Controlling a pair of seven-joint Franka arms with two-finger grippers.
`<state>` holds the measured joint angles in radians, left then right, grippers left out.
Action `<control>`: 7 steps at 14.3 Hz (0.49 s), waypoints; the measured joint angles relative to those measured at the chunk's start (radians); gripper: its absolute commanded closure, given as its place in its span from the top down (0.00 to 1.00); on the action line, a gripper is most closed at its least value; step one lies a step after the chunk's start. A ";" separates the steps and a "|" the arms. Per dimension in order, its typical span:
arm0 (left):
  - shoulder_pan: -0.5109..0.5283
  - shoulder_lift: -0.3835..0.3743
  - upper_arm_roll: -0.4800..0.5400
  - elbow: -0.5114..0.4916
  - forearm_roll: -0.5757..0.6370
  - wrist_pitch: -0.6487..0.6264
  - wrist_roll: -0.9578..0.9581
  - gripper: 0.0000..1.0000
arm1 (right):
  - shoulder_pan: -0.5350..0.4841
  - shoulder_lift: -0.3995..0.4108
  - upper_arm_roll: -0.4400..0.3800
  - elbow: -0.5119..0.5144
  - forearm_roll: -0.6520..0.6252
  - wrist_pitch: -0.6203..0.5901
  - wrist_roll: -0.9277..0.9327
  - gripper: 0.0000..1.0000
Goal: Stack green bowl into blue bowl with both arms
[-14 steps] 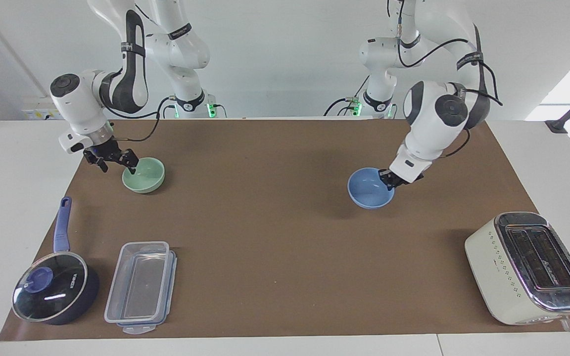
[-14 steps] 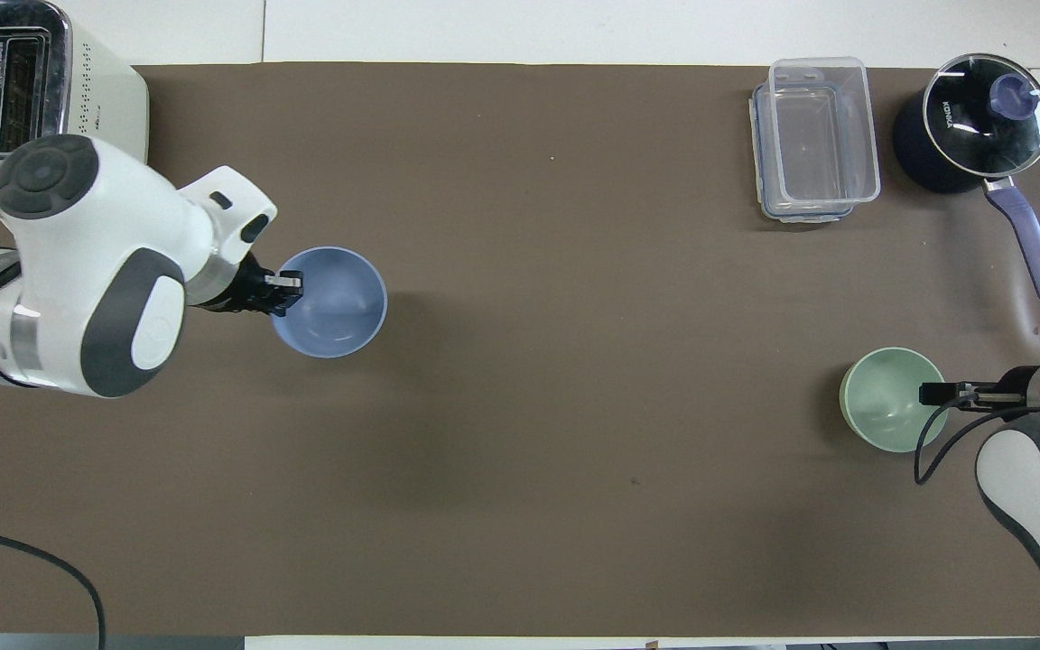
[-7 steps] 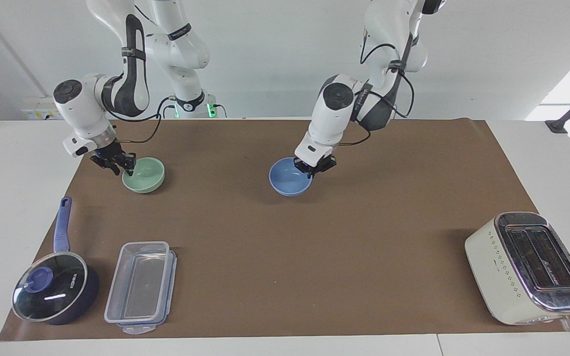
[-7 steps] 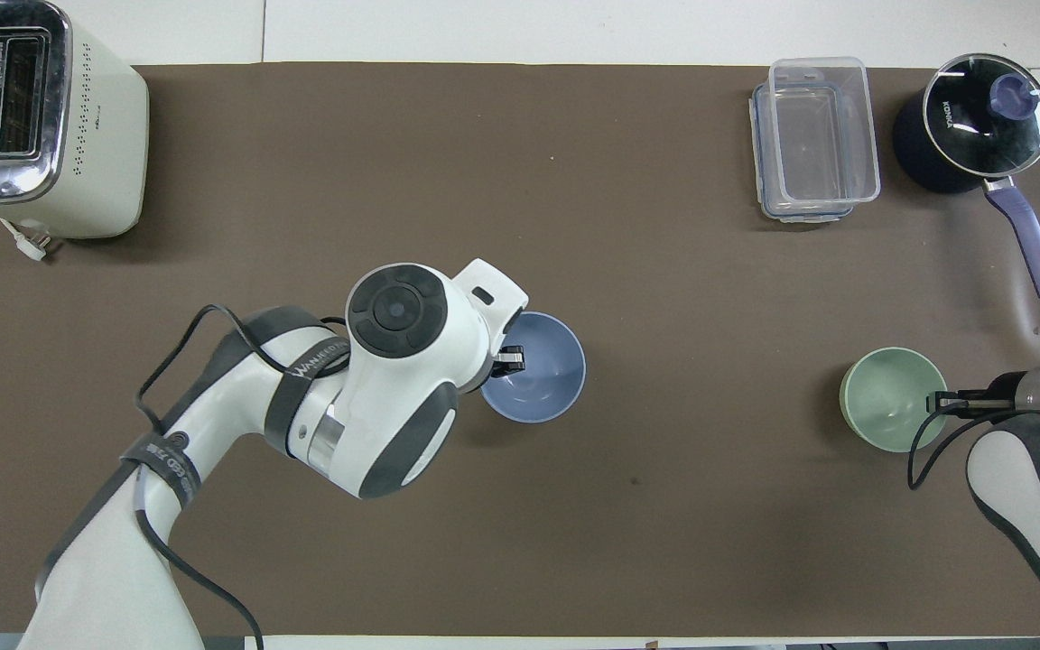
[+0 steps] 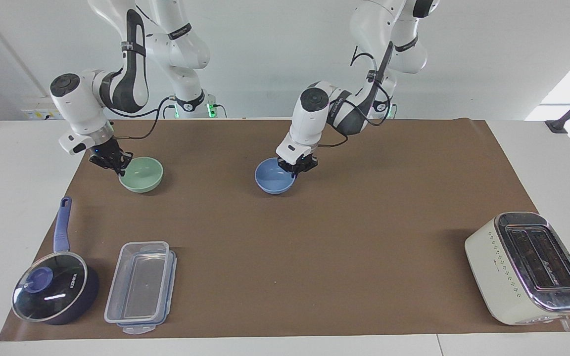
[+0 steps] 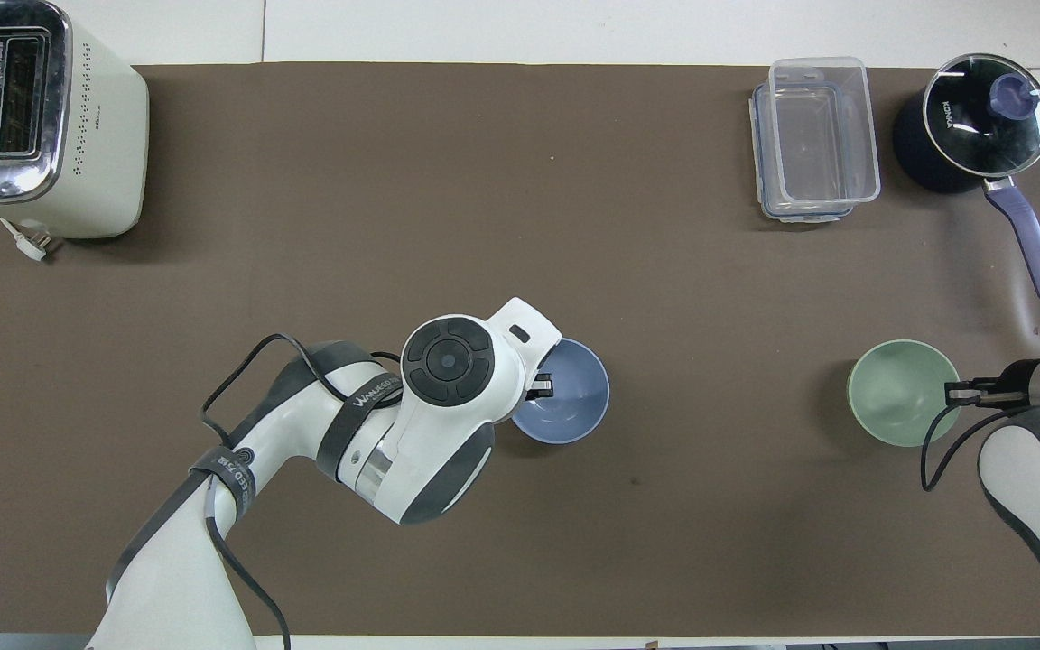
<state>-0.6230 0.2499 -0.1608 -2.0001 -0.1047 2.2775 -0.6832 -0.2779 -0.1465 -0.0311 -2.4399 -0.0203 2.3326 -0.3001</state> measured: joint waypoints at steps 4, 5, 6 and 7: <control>-0.002 0.005 0.006 0.004 0.000 0.004 -0.001 1.00 | 0.060 -0.010 0.017 0.124 0.008 -0.105 0.039 0.00; 0.021 -0.009 0.012 0.014 0.000 -0.015 0.000 1.00 | 0.105 -0.011 0.021 0.154 0.033 -0.121 0.110 0.00; 0.052 -0.026 0.014 0.038 0.000 -0.068 0.004 1.00 | 0.141 -0.011 0.022 0.162 0.058 -0.127 0.161 0.00; 0.089 -0.045 0.016 0.070 0.000 -0.131 0.013 1.00 | 0.178 -0.010 0.023 0.165 0.077 -0.127 0.206 0.00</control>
<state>-0.5335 0.2052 -0.1449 -1.9301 -0.1047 2.1470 -0.6704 -0.0997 -0.1570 -0.0080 -2.2749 0.0562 2.2055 -0.0945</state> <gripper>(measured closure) 0.264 0.956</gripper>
